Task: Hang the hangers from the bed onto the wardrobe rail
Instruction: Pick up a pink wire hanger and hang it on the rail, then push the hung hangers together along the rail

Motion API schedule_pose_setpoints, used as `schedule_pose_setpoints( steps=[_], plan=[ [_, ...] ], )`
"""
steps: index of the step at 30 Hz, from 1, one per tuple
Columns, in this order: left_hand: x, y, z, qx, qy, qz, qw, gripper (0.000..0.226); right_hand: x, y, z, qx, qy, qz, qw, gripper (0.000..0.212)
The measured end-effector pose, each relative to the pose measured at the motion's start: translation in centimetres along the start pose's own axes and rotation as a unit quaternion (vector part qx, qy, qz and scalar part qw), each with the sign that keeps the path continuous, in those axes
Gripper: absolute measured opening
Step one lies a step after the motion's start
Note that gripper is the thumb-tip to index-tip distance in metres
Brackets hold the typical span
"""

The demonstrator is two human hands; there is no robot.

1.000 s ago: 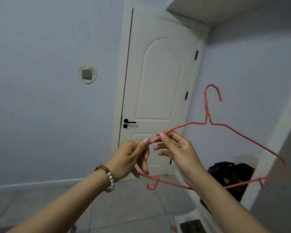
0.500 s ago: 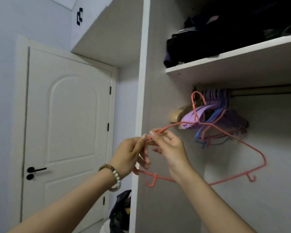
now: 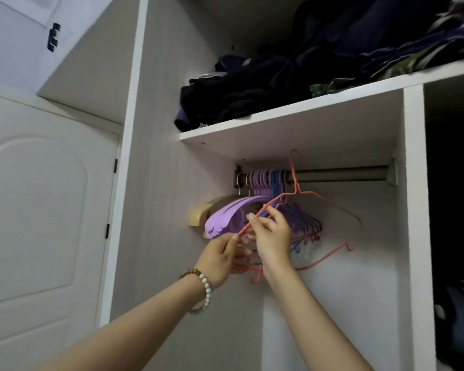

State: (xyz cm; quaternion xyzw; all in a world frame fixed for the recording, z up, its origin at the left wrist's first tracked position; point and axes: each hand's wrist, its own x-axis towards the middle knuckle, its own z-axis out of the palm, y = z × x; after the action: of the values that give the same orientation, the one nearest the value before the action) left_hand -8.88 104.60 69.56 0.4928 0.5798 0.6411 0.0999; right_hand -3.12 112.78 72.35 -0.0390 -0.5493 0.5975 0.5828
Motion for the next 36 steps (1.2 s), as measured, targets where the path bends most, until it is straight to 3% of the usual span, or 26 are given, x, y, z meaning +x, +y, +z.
schedule_pose_setpoints(
  steps=[8,19,23,28,32,36],
  plan=[
    [5.0,-0.9,2.7,0.043,0.020,0.054,0.997,0.028,5.8,0.6,-1.6,-0.007,0.004,0.032,0.999,0.046],
    [7.0,-1.5,2.6,0.059,0.019,-0.017,0.998,0.027,8.8,2.5,-2.4,-0.017,0.007,0.088,0.996,0.044],
    [6.9,-1.6,1.7,0.076,0.016,-0.033,0.996,0.028,8.5,3.3,-2.4,-0.044,0.011,0.101,0.994,0.052],
    [5.6,-1.4,0.1,0.074,-0.016,-0.047,0.996,0.021,6.5,4.0,-2.5,-0.076,0.006,0.080,0.994,0.060],
    [3.2,-0.2,-2.2,0.087,-0.021,-0.057,0.994,0.026,4.3,3.1,-1.2,-0.170,0.039,0.034,0.984,0.081],
    [0.0,0.8,-6.8,0.106,0.002,-0.051,0.993,0.031,0.8,1.4,2.3,-0.221,0.037,-0.031,0.974,0.077]
  ],
)
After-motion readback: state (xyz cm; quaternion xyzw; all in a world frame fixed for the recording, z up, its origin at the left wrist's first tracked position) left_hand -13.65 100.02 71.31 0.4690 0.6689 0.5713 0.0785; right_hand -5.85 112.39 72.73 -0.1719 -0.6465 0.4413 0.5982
